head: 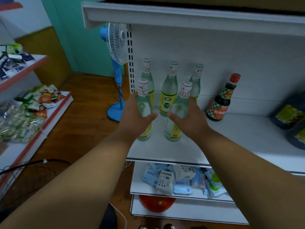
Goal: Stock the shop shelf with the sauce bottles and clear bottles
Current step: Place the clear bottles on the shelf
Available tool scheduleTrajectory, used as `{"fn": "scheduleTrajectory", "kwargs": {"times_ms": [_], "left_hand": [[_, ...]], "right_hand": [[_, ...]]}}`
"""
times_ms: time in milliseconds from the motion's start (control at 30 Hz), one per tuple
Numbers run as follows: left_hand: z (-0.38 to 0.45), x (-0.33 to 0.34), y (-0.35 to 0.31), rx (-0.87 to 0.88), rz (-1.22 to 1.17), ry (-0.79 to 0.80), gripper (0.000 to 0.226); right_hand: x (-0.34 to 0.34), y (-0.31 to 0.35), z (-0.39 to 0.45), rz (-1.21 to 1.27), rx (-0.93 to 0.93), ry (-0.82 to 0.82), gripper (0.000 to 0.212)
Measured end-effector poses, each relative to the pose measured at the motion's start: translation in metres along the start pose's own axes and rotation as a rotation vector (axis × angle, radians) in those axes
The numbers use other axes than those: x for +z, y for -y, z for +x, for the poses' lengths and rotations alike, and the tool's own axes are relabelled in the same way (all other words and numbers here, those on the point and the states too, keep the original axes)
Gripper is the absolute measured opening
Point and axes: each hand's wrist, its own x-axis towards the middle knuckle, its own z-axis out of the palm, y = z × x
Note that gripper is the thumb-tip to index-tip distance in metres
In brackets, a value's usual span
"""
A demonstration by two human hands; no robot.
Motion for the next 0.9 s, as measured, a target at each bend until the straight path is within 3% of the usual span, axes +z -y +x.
{"fn": "scheduleTrajectory", "kwargs": {"times_ms": [200,533,900], "left_hand": [[-0.015,0.017,0.034,-0.076,0.026,-0.117,0.051],[0.016,0.035,0.038,-0.184,0.206,-0.121,0.065],[0.022,0.042,0.036,-0.223,0.224,-0.152,0.057]], "right_hand": [[0.017,-0.016,-0.001,-0.025,0.077,-0.039,0.08],[0.04,-0.016,0.035,-0.062,0.189,-0.039,0.076],[0.047,-0.015,0.04,-0.101,0.215,-0.047,0.067]]}}
